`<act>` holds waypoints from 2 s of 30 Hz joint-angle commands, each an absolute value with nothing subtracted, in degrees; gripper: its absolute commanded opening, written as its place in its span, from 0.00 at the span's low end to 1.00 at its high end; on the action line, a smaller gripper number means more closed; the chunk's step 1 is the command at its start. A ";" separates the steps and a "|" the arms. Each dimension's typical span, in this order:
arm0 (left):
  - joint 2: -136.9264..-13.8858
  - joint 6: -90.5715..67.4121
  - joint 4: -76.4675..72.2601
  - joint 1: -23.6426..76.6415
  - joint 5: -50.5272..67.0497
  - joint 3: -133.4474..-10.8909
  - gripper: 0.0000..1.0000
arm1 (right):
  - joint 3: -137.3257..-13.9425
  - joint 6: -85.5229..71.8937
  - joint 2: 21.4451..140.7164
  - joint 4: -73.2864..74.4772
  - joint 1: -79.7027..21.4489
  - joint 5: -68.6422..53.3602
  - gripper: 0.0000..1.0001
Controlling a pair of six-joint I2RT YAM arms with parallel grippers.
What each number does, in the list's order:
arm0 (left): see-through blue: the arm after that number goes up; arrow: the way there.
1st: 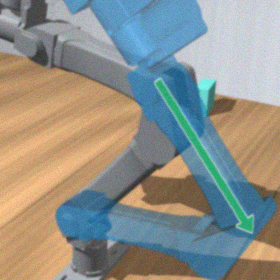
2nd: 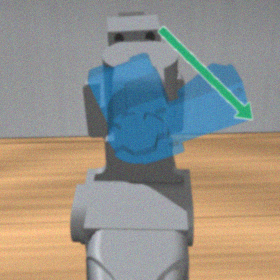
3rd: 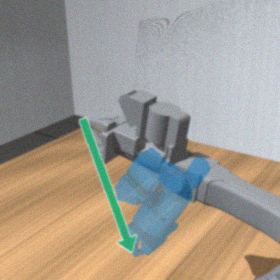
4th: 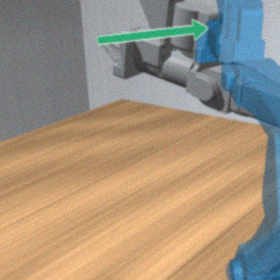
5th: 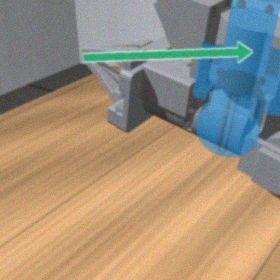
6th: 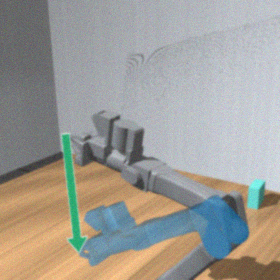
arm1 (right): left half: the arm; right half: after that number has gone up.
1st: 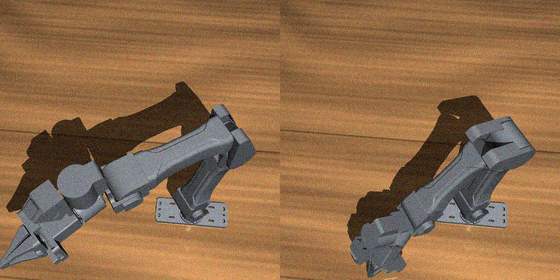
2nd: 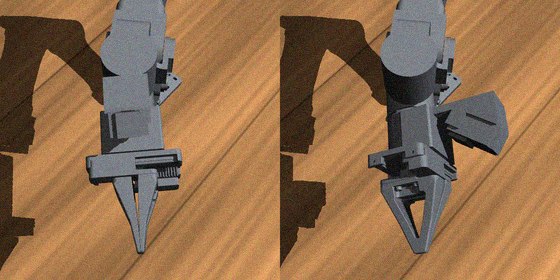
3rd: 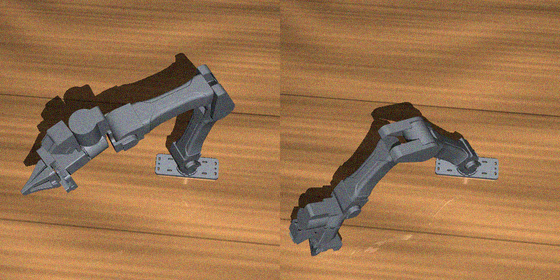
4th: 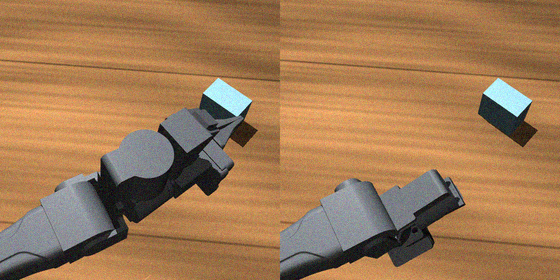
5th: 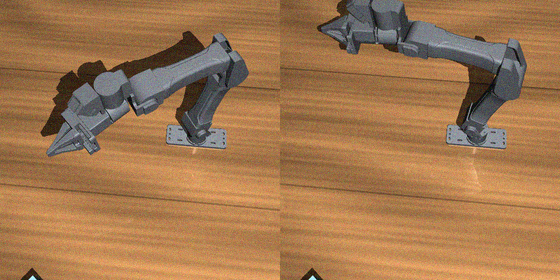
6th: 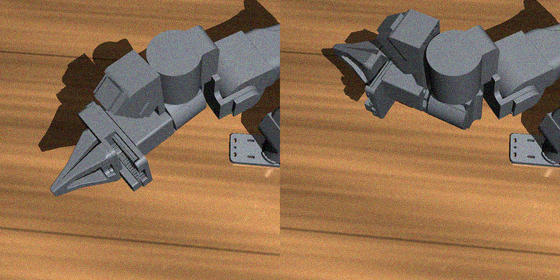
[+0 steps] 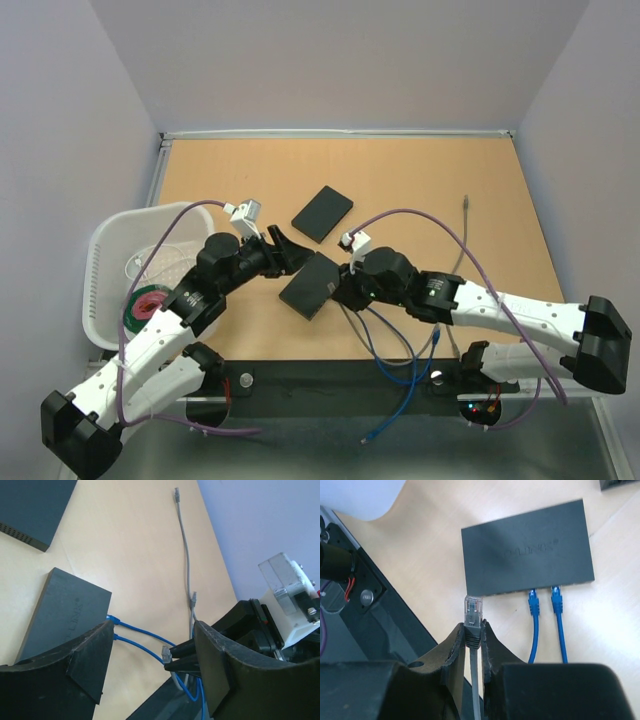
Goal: Insert the plug into the switch port
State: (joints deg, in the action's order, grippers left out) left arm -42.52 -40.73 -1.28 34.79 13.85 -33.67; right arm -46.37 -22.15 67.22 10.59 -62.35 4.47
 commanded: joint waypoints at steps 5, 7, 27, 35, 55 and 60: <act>-45.34 -35.87 -0.62 34.98 8.09 -34.71 0.77 | -41.75 -26.45 64.34 9.84 -63.02 4.04 0.00; -47.63 -33.76 -0.09 34.89 5.11 -36.90 0.77 | -40.78 -26.89 64.34 9.84 -63.11 4.22 0.00; -50.08 -30.06 -12.30 33.31 -3.34 -26.99 0.96 | -38.23 -28.04 67.75 9.67 -63.54 2.55 0.00; -56.51 -32.25 -22.93 32.70 3.25 -22.07 0.93 | -41.48 -28.74 77.51 9.84 -63.72 2.11 0.00; -72.25 -34.89 -33.66 31.99 10.81 -18.46 0.86 | -50.01 -26.28 90.26 9.84 -63.90 2.11 0.01; -71.28 -34.80 -35.77 31.82 11.87 -16.96 0.84 | -51.94 -25.84 93.33 9.76 -63.90 1.41 0.00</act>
State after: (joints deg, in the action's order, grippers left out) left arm -72.95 -35.00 -31.62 32.12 10.15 -18.31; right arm -48.77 -26.76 91.85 10.20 -63.46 1.96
